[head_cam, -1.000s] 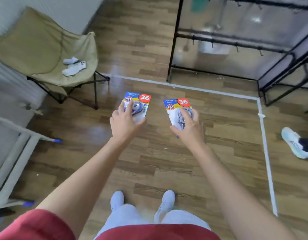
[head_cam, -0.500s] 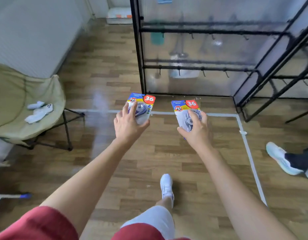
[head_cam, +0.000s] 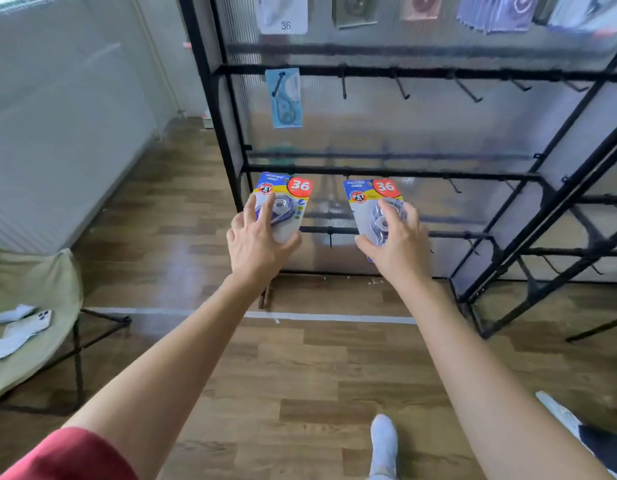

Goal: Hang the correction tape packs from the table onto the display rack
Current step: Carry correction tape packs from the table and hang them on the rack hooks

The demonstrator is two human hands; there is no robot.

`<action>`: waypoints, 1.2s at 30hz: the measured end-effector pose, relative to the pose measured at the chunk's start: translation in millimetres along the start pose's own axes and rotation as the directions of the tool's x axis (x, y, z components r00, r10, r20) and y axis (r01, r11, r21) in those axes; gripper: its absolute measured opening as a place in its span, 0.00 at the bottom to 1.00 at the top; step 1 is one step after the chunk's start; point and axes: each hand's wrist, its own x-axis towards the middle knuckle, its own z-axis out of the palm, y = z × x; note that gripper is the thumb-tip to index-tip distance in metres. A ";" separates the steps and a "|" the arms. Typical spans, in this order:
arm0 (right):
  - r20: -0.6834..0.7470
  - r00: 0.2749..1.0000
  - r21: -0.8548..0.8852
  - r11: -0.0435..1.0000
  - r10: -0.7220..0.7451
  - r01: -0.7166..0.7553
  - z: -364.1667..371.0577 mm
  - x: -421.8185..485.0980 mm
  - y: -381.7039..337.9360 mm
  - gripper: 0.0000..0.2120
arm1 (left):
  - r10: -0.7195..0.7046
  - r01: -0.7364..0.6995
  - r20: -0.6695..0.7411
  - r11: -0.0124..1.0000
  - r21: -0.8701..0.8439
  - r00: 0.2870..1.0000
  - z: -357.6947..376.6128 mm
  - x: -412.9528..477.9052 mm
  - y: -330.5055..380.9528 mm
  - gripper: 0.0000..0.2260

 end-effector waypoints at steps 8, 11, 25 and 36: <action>-0.099 0.982 0.002 0.987 -0.160 0.161 -26.9 133.8 33.2 0.34 | 0.009 -0.016 -0.174 0.999 -0.041 0.985 28.1 95.4 81.0 0.35; -0.128 0.970 0.039 0.977 -0.205 0.211 -39.9 172.2 47.5 0.34 | 0.000 -0.012 -0.208 0.999 -0.053 0.978 39.0 123.3 110.3 0.35; -0.315 0.920 0.043 0.965 -0.233 0.259 -92.4 246.6 103.5 0.34 | 0.115 -0.164 -0.312 0.977 -0.136 0.943 74.3 185.7 215.2 0.34; -0.494 0.841 0.062 0.956 -0.221 0.287 -125.4 257.8 135.4 0.36 | 0.237 -0.300 -0.338 0.943 -0.148 0.911 91.4 195.6 275.4 0.36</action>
